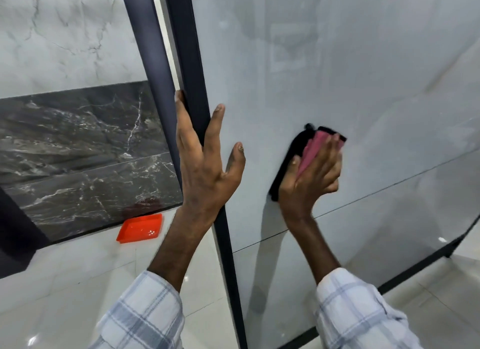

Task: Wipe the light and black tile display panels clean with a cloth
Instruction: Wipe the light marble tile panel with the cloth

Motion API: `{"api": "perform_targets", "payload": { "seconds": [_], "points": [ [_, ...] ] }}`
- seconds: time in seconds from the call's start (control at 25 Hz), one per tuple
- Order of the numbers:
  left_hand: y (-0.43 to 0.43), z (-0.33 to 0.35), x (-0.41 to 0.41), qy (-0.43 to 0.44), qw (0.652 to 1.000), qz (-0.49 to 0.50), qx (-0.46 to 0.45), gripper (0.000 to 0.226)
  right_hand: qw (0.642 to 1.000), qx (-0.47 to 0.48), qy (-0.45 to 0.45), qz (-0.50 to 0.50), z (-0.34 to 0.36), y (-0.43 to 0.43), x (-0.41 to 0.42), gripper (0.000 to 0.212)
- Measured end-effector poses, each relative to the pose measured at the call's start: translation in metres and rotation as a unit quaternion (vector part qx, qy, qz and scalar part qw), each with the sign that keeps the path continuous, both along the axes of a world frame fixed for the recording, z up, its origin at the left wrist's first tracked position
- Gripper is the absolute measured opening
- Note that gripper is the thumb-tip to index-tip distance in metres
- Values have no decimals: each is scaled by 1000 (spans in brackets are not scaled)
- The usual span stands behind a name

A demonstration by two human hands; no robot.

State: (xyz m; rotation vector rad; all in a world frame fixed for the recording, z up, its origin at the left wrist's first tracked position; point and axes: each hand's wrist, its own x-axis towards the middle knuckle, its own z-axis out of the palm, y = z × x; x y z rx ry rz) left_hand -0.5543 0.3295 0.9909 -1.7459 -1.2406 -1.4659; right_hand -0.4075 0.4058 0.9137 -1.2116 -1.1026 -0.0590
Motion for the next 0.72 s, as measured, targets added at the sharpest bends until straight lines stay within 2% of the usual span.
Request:
{"api": "perform_targets", "payload": {
  "seconds": [0.08,0.16,0.2,0.24,0.36,0.4,0.48,0.56,0.6,0.64,0.72],
  "points": [
    [0,0,2,0,999,35,6,60,983,64,-166,50,-14,-21,-15,75],
    [0,-1,2,8,996,87,6,62,936,141,-309,92,-28,-19,-2,77],
    [-1,-1,3,15,993,115,8,63,926,174,-322,93,-21,-7,12,76],
    [-2,1,3,24,990,139,11,64,930,182,-307,84,-6,5,25,76],
    [-3,19,9,34,981,188,22,72,979,115,-166,32,53,23,46,73],
    [-4,27,13,33,978,206,23,74,983,108,-145,26,64,22,44,72],
    [-2,38,19,31,970,241,23,77,963,149,-216,57,59,15,36,73],
    [-1,41,22,41,963,267,22,78,913,217,-330,103,41,15,40,74],
    [-1,40,23,46,960,276,18,78,894,244,-358,113,41,23,49,73],
    [-1,40,22,53,957,285,12,77,890,259,-359,112,51,34,59,71],
    [-3,42,21,79,950,303,2,77,925,227,-295,79,91,51,76,68]
  ]
}}
